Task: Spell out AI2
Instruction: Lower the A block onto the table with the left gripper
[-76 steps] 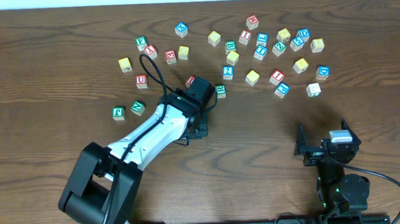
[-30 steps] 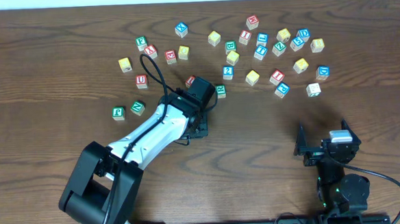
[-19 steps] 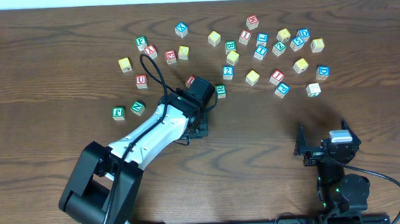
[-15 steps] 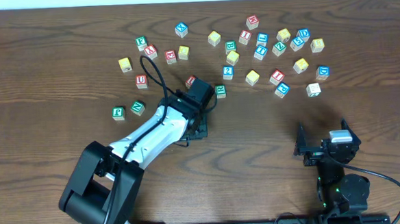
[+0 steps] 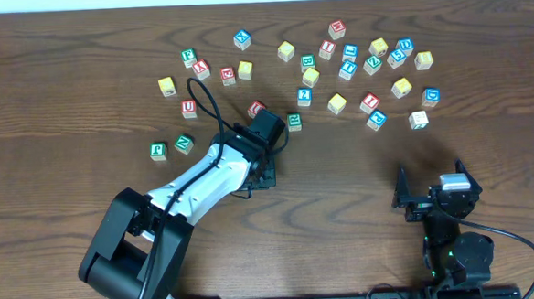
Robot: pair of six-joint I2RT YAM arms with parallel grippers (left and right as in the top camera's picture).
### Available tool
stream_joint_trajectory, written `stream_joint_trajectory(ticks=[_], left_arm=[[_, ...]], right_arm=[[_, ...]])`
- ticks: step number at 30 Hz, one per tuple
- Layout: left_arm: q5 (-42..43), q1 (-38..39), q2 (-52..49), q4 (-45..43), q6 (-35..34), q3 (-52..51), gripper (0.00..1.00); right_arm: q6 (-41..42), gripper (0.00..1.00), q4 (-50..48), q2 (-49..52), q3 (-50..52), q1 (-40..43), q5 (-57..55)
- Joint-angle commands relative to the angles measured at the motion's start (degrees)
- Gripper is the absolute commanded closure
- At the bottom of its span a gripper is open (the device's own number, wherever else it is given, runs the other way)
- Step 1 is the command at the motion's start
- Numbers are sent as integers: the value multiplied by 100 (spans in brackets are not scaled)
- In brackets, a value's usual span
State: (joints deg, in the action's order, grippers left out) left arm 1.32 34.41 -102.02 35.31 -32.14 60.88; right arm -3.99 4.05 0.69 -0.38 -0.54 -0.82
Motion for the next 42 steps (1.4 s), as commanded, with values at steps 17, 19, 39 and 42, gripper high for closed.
stream_joint_trajectory(ticks=[17, 19, 39, 42], left_arm=[[-87, 7, -74, -48, 35, -44, 64], [-85, 7, -74, -48, 35, -44, 59], [-79, 7, -74, -50, 42, -44, 54], [57, 7, -70, -48, 168, -11, 54]], right_arm=[[50, 1, 26, -35, 7, 76, 35], [50, 1, 26, -35, 7, 76, 35], [50, 1, 26, -35, 7, 76, 35], [50, 1, 26, -35, 7, 76, 35]])
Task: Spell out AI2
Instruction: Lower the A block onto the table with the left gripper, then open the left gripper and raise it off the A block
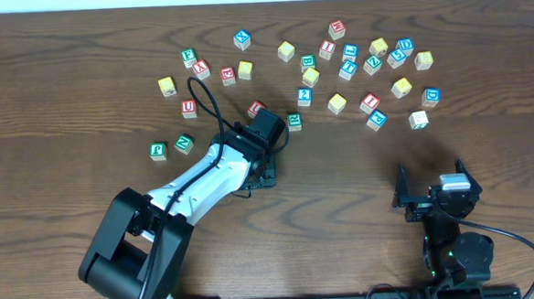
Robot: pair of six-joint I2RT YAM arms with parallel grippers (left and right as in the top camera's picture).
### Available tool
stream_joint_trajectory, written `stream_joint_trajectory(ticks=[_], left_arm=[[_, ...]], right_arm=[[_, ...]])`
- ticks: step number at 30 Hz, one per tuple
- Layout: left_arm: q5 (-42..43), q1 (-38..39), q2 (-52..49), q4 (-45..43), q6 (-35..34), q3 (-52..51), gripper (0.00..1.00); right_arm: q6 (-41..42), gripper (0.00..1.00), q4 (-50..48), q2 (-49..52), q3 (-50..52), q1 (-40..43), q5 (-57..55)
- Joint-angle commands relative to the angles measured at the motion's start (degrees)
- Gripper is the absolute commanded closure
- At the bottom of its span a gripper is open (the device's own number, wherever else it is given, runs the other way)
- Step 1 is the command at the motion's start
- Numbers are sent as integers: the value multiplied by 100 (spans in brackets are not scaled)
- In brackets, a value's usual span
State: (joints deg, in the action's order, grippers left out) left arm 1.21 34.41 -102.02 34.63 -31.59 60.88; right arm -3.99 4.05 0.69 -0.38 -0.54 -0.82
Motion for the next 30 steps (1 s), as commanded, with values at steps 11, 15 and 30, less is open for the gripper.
stream_joint_trajectory(ticks=[11, 15, 30], left_arm=[[116, 7, 166, 109, 243, 181, 53], [111, 0, 391, 175, 376, 286, 48], [-428, -203, 2321, 927, 1231, 896, 26]], right_arm=[[50, 1, 26, -35, 7, 76, 35], [50, 1, 26, -35, 7, 76, 33], [50, 1, 26, -35, 7, 76, 33]])
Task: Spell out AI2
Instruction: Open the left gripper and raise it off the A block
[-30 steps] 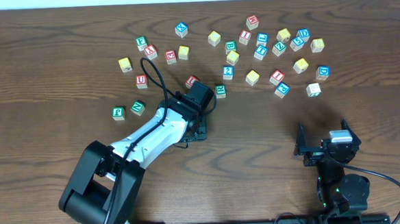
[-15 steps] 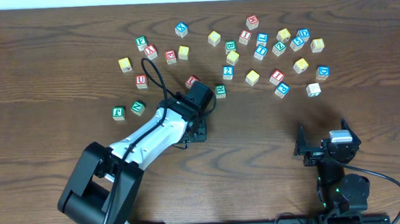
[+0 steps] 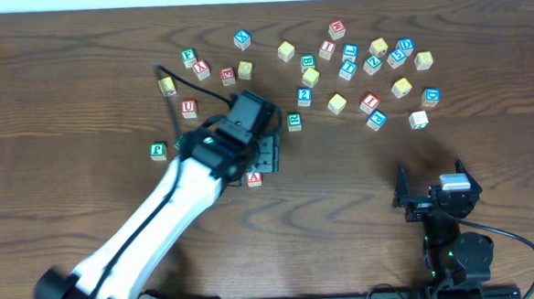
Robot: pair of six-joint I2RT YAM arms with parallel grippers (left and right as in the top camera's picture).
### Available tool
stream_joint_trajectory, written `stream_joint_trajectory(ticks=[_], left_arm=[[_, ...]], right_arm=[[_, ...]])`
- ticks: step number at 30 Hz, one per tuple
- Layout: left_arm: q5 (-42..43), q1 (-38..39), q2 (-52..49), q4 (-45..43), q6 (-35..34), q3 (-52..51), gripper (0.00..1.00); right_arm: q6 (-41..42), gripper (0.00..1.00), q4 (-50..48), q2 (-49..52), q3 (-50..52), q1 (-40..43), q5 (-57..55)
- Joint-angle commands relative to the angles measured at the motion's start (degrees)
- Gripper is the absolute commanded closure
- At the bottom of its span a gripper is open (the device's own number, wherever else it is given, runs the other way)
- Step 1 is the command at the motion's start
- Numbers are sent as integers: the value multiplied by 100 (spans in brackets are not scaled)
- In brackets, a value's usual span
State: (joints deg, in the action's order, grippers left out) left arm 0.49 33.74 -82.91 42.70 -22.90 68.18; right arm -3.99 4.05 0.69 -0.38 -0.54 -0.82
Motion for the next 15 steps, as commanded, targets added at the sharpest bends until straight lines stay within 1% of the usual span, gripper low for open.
stream_joint_trajectory(ticks=[1, 5, 7, 8, 12, 15], left_arm=[[-358, -192, 566, 153, 472, 166, 24], [-358, -507, 1154, 337, 848, 166, 15], [-352, -675, 1368, 448, 1043, 166, 13], [-352, -785, 1480, 509, 1156, 166, 7], [-348, -1167, 1707, 638, 1235, 166, 6], [-348, -1379, 1740, 660, 1233, 166, 5]], right_arm=[[50, 1, 26, -35, 7, 76, 35], [50, 1, 26, -35, 7, 76, 35], [50, 1, 26, -35, 7, 76, 33], [50, 1, 26, -35, 7, 76, 35], [35, 1, 20, -35, 7, 76, 22], [-251, 1, -55, -37, 7, 76, -278]])
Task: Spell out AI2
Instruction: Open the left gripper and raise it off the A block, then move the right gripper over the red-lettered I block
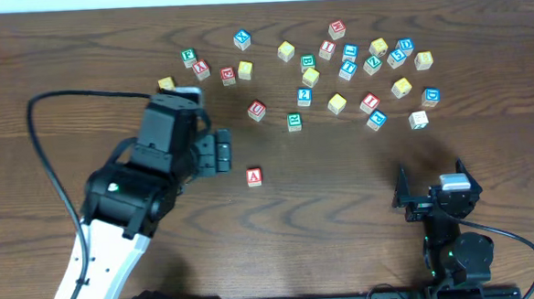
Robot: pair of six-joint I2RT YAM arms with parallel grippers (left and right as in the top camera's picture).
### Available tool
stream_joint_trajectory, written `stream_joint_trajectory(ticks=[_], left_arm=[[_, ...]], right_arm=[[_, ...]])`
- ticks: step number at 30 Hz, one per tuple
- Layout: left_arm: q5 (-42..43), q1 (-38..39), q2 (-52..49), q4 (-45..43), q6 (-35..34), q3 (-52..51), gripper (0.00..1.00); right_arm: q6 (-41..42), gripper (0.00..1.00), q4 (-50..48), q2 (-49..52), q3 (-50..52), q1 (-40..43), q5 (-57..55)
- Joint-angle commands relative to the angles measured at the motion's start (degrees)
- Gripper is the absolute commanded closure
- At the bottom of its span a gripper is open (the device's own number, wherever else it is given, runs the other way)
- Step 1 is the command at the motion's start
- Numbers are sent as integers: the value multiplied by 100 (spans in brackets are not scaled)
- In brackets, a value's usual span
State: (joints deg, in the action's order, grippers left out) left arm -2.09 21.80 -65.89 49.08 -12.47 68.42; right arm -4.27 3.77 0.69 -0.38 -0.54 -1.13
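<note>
A red-lettered A block (pixel 254 177) lies alone on the bare wood near the table's middle. My left gripper (pixel 221 154) is raised well off the table just to its left, open and empty, apart from the block. A blue 2 block (pixel 304 96) sits in the scatter of letter blocks behind. From this height I cannot make out which block carries an I. My right gripper (pixel 431 191) rests open at the front right, with nothing between its fingers.
Several letter blocks spread across the back, from a yellow one (pixel 166 83) on the left to a white one (pixel 418 120) on the right. A red block (pixel 257 110) and a green one (pixel 294 121) lie nearest the A block. My raised left arm hides blocks at left.
My left gripper was right over the A block; now it is higher and farther left, away from it. The block stays put where it was. The right arm has not moved.
At the first two moments my left gripper sat low on the table's middle, covering the spot, with no A block showing. Then it stood lifted with the A block lying free just below its fingers. Now the arm is up and to the left, the block alone.
</note>
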Motion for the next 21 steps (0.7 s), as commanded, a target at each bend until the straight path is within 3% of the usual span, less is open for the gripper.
stream_joint_trajectory(ticks=[1, 9, 16, 21], left_arm=[[-90, -221, 35, 26, 188, 142, 5], [-94, -229, 31, 13, 195, 140, 5], [-94, -247, 31, -20, 195, 140, 5], [-90, -356, 31, -114, 192, 140, 5]], right_arm=[[-221, 1, 11, -35, 7, 76, -238], [-39, 1, 35, -35, 7, 76, -11], [446, 1, -772, -24, -63, 76, 1561], [564, 1, 293, 632, -1130, 76, 1338]])
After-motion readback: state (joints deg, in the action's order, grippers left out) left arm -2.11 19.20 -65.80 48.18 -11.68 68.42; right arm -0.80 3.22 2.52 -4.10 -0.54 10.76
